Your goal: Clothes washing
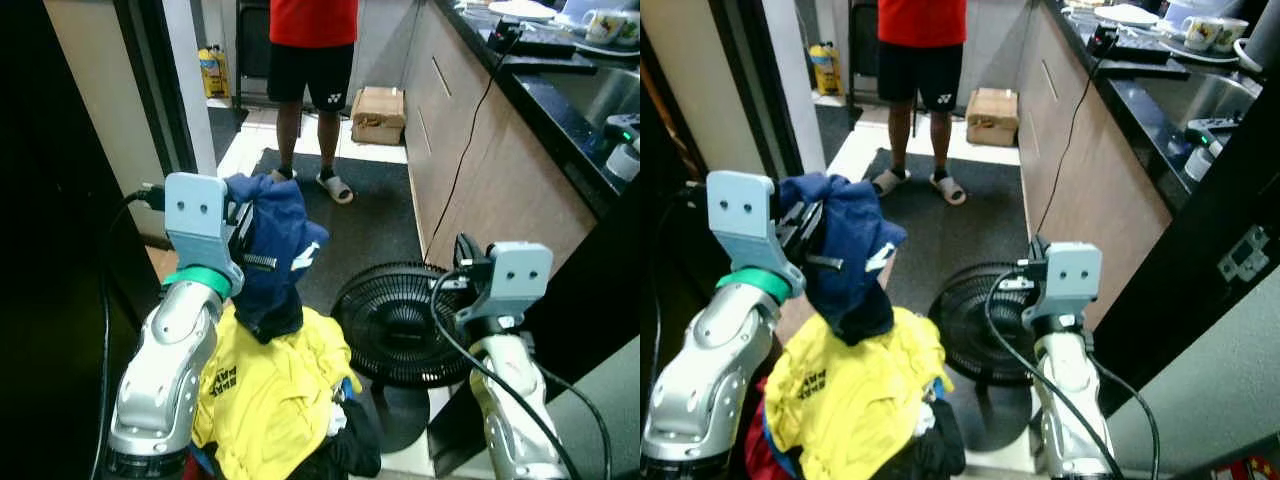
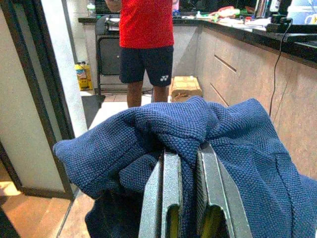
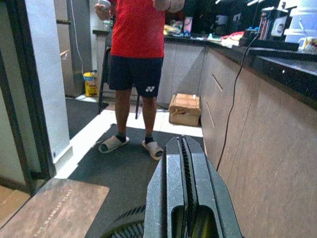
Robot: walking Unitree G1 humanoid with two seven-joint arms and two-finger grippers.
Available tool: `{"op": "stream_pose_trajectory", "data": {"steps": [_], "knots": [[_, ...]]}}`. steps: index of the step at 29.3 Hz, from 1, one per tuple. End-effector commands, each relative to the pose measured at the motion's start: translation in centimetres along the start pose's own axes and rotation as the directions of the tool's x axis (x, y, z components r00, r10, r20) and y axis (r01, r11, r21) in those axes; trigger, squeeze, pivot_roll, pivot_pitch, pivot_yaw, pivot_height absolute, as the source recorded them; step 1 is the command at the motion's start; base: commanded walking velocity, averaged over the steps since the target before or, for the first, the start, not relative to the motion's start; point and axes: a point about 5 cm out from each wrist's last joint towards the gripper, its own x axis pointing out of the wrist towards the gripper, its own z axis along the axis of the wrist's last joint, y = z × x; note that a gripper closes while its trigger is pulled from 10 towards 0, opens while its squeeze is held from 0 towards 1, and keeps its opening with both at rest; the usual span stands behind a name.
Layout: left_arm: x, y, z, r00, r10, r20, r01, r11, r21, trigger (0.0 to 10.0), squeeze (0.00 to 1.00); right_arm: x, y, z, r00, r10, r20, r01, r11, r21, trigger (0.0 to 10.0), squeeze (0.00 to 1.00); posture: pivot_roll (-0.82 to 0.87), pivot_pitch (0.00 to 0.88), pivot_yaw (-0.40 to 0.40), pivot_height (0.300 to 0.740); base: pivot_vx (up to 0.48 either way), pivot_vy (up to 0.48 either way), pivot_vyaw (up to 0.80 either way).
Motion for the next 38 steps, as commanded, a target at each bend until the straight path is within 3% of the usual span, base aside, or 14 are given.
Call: {"op": "stream_pose_trajectory", "data": {"steps": [1,16,38], "knots": [[-0.16,-0.01,0.47,1.000,-0.004,0.014,0.004,1.000,-0.002,10.0,0.00,-0.28,-0.25,-0.26,1.000,-0.017,-0.021,0.017,1.000,0.007,10.0,0.00,0.07,0.024,0.014,0.740,-0.322,0.000,0.00],[-0.18,0.05,0.45,1.000,0.007,0.000,-0.007,1.000,0.000,10.0,0.00,-0.10,0.07,-0.25,0.999,-0.002,-0.037,0.003,1.000,0.021,10.0,0.00,0.07,0.024,0.014,0.740,-0.325,0.000,0.00],[0.09,-0.37,0.55,1.000,-0.021,-0.003,0.021,1.000,0.001,10.0,0.00,0.09,0.14,-0.14,0.999,0.005,-0.047,-0.003,0.999,0.044,10.0,0.00,0.08,0.012,0.007,0.740,-0.044,0.000,-0.80]]}}
